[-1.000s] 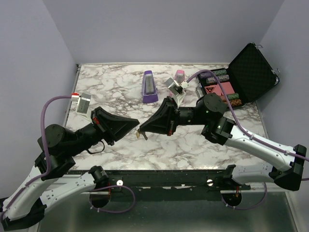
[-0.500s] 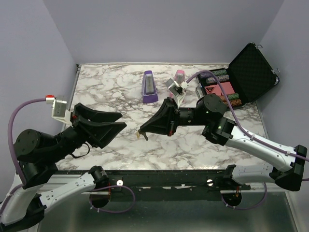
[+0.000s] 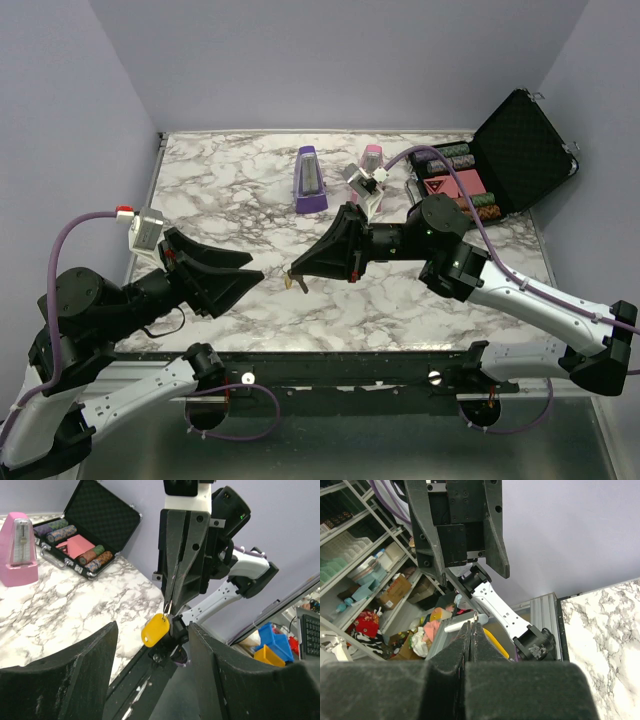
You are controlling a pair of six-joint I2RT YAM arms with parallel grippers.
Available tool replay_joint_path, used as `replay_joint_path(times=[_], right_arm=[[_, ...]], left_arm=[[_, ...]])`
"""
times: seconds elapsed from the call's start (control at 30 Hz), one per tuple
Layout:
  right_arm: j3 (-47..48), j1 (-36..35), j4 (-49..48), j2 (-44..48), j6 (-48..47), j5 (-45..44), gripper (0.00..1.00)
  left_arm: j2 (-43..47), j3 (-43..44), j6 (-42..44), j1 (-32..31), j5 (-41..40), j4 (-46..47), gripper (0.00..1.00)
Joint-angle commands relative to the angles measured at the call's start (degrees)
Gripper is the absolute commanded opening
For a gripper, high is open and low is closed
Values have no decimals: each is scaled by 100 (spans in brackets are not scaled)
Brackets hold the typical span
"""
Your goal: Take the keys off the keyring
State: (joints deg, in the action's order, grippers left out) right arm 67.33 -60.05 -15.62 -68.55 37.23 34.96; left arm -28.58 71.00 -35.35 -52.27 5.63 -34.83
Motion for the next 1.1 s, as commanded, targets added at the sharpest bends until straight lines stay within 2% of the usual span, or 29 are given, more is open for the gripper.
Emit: replay_joint_path(times=[0.0, 0.13, 0.23, 0.3, 0.47, 0.63, 0.73, 1.07], right_arm=[[0, -42, 33, 184, 152, -156, 1], [-80, -50, -38, 167, 179, -8, 1], [34, -42, 76, 9, 118, 545, 1], [218, -42, 426, -114, -48, 862, 1], [246, -42, 902, -149, -322, 986, 1], [176, -42, 921, -185, -296, 1065, 1], [70, -42, 736, -115, -225, 1109, 1], [-106, -50, 349, -158, -41, 1206, 1]], left_arm=[[-34, 291, 274, -20, 70, -656, 66], [-78, 353, 432, -20, 166, -937, 66], [-209, 659, 704, -20, 368, -1253, 66], [-419, 1010, 933, -20, 544, -1587, 65], [-851, 1513, 1338, -20, 975, -2080, 60], [-1167, 1575, 1628, -20, 1379, -2168, 57], [-1308, 1461, 1628, -20, 1546, -2081, 47], [-1220, 925, 1426, -20, 1801, -1457, 36]])
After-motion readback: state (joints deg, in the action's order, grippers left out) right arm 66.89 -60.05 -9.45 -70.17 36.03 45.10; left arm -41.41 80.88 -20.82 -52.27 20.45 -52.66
